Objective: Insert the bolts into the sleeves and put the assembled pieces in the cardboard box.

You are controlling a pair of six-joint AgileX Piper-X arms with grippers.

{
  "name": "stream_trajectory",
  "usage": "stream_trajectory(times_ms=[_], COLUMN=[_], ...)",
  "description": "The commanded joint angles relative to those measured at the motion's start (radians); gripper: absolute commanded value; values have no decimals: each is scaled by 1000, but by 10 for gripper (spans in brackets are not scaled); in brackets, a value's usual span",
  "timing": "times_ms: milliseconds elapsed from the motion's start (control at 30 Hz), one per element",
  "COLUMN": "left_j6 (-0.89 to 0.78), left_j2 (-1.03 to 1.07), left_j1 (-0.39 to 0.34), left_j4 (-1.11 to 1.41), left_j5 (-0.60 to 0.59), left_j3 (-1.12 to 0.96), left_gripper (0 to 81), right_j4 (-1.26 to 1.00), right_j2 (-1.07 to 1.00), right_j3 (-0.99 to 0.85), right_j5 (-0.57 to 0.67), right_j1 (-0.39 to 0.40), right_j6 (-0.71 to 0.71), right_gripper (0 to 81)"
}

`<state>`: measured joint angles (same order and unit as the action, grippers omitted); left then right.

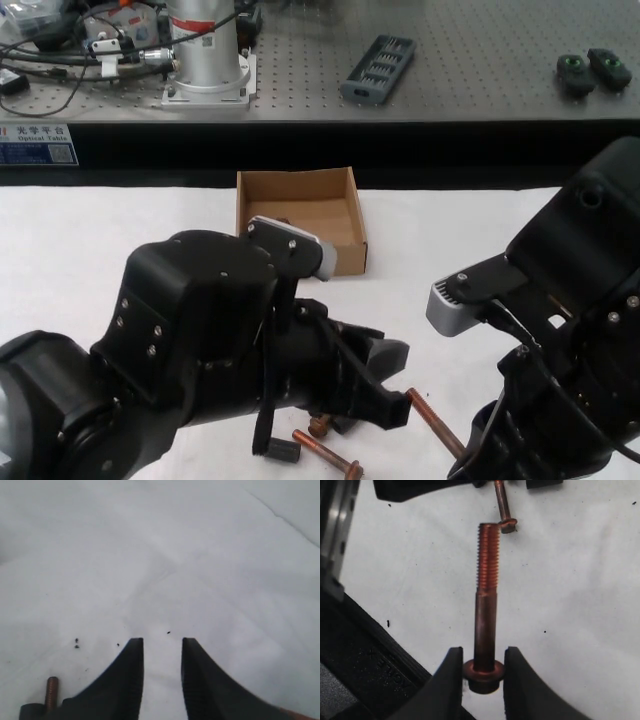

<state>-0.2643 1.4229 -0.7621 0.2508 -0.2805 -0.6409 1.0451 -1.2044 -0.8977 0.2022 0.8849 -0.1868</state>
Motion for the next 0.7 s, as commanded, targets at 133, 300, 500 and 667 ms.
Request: stream_trajectory(times_ms=[133, 300, 500, 667], left_j6=[-126, -144, -129, -109], left_j2=[-1, -1, -1, -1], left_j1=[-4, 1, 5, 7], left_j4=[65, 78, 59, 4], left_j5=[-85, -154, -181, -220], left_j3=[-6, -6, -6, 9], left_gripper=[201, 201, 201, 201], right_j4=[1, 6, 46, 45], right_j2=[15, 15, 15, 21], right_j3=[-14, -12, -12, -12], right_j5=[18, 18, 18, 18], right_j1=[2, 2, 2, 2], right_j6=[31, 34, 53, 75], right_gripper=[109, 109, 109, 109])
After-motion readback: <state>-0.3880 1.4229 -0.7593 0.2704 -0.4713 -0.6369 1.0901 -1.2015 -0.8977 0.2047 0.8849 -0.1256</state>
